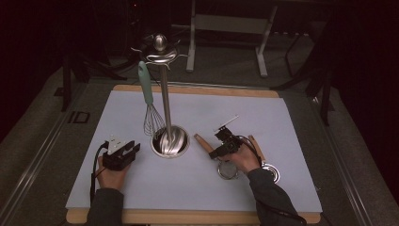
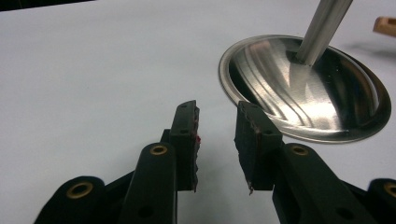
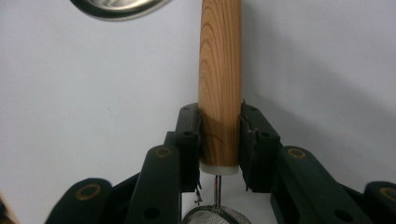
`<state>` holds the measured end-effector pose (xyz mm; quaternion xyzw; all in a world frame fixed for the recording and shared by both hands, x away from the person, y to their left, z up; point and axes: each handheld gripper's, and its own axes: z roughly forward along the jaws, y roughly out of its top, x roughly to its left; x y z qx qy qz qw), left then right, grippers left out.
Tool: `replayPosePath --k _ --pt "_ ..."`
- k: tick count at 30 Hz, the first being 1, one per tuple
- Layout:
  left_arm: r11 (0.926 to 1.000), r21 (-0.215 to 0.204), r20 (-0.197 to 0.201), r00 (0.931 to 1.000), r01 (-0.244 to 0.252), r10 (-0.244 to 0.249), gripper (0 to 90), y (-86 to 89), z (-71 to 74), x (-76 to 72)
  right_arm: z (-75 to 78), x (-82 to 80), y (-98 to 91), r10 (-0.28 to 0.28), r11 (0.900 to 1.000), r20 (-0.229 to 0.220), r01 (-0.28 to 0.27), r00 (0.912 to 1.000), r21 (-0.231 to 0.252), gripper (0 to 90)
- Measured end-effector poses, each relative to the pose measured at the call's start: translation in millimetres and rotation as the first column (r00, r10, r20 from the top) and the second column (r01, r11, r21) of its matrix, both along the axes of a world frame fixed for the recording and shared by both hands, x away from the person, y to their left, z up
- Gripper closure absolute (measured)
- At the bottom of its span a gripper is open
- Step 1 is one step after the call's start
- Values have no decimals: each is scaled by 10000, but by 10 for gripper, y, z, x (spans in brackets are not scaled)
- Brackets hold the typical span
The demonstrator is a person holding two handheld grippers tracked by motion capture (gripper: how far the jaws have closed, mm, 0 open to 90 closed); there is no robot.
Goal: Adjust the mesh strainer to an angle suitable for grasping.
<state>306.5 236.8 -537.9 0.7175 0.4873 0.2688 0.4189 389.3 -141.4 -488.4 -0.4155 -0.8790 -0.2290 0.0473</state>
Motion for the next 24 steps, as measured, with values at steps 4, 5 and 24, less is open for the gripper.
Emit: replayPosePath --k 4,5,24 --pt "10000 10 -8 10000 4 -4 694 0 0 -1 51 -28 -2 53 9998 208 -57 9998 186 713" --pt "10000 12 -7 10000 3 -3 694 0 0 -1 51 -28 -2 53 9998 208 -57 9998 186 713" --pt "10000 -49 -83 10000 27 -27 691 6 -4 8 269 -146 -41 -20 9945 1309 -117 9914 1044 714"
